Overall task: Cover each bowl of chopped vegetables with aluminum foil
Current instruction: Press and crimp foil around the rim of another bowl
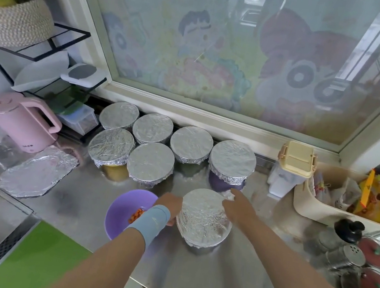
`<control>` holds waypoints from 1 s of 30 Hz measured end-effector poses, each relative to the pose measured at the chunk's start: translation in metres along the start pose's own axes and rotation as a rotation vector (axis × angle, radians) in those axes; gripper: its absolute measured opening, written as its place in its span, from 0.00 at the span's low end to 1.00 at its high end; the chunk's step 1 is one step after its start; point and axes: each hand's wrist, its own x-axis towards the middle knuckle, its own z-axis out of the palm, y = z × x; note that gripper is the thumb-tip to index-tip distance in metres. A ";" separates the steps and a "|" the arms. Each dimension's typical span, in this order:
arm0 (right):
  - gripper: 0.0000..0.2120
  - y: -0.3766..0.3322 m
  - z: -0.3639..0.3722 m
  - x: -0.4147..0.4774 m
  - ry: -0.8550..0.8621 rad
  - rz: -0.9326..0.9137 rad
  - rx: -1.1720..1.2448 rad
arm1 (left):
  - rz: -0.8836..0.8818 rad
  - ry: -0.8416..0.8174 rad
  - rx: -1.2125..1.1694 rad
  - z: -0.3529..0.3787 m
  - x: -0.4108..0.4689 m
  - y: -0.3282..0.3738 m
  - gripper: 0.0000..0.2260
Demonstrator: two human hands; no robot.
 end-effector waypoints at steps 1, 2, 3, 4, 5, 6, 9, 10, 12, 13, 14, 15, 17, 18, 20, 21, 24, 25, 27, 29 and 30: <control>0.29 0.004 -0.001 -0.002 0.062 0.075 -0.022 | 0.025 0.003 0.082 0.001 0.000 -0.001 0.11; 0.30 0.007 -0.002 -0.005 0.076 0.179 -0.041 | 0.025 0.010 0.127 0.001 0.000 0.000 0.11; 0.28 0.010 -0.002 -0.008 0.037 0.269 -0.020 | 0.030 0.012 0.153 0.002 0.001 0.000 0.12; 0.24 0.009 -0.001 -0.013 -0.037 0.329 0.046 | 0.057 0.023 0.131 0.004 0.006 0.000 0.13; 0.20 0.007 0.001 -0.015 -0.093 0.354 0.118 | 0.072 0.020 0.104 0.006 0.006 0.000 0.13; 0.18 0.003 0.003 -0.013 -0.111 0.355 0.166 | 0.092 0.047 0.063 0.009 0.008 -0.001 0.13; 0.21 -0.009 0.011 -0.002 -0.030 0.272 0.197 | 0.114 0.157 0.022 0.001 0.012 0.003 0.16; 0.23 -0.013 0.014 0.002 -0.014 0.243 0.229 | 0.114 0.175 0.054 -0.002 0.017 0.003 0.17; 0.23 -0.020 0.022 0.012 -0.012 0.195 0.258 | 0.136 0.211 0.110 -0.011 0.023 0.005 0.19; 0.22 -0.023 0.026 0.016 -0.011 0.171 0.254 | 0.147 0.214 0.111 -0.017 0.023 0.006 0.19; 0.22 -0.025 0.029 0.020 0.001 0.147 0.251 | 0.158 0.223 0.165 -0.021 0.028 0.006 0.17; 0.20 -0.027 0.032 0.024 0.023 0.126 0.257 | 0.156 0.216 0.199 -0.025 0.033 0.006 0.15; 0.10 -0.032 0.033 0.025 0.079 0.093 0.279 | 0.170 0.205 0.213 -0.030 0.042 0.005 0.13; 0.06 -0.034 0.034 0.026 0.102 0.085 0.282 | 0.171 0.200 0.183 -0.032 0.047 0.004 0.13; 0.05 -0.037 0.035 0.026 0.125 0.065 0.306 | 0.175 0.201 0.162 -0.035 0.051 0.003 0.13; 0.07 -0.036 0.037 0.029 0.124 0.047 0.316 | 0.173 0.212 0.123 -0.036 0.051 0.003 0.13; 0.05 -0.038 0.038 0.030 0.105 0.023 0.326 | 0.164 0.257 -0.024 -0.036 0.044 0.007 0.13; 0.08 -0.037 0.039 0.033 0.093 0.015 0.331 | 0.158 0.262 -0.100 -0.036 0.040 0.009 0.13; 0.06 -0.037 0.039 0.033 0.074 0.014 0.317 | 0.143 0.255 -0.199 -0.035 0.035 0.012 0.17; 0.11 -0.038 0.038 0.029 0.074 0.033 0.273 | 0.148 0.228 -0.215 -0.034 0.031 0.012 0.20; 0.13 -0.039 0.038 0.023 0.102 0.025 0.230 | 0.160 0.236 -0.215 -0.034 0.028 0.010 0.18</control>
